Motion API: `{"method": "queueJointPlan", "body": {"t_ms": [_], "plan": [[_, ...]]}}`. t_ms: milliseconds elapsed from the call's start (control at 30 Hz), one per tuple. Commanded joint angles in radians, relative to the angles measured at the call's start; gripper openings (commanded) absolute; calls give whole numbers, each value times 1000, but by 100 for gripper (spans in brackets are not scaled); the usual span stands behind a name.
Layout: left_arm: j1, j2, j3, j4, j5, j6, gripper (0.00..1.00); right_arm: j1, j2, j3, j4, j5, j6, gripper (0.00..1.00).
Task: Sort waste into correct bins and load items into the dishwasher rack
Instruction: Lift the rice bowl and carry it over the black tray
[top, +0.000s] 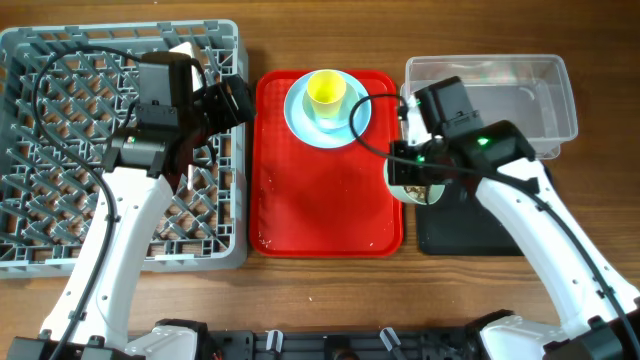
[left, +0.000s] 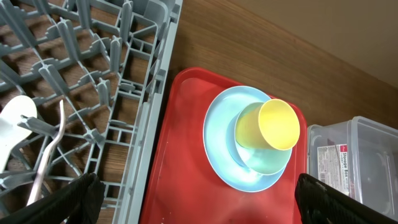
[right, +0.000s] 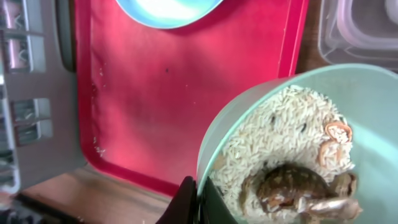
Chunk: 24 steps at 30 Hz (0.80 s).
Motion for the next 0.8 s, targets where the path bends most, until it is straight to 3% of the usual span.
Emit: {"method": "queueJointPlan", "body": {"t_ms": [0,500,767], "plan": [[1,-11,-3,4,15,-9,100,-89,-21,18,-45,-93,-54,4],[1,-11,-3,4,15,-9,100,-275,-22,17,-136,-278,-188,4],[1,-11,-3,4,15,-9,100,-436,-21,17,-202,-395,-348,5]]}}
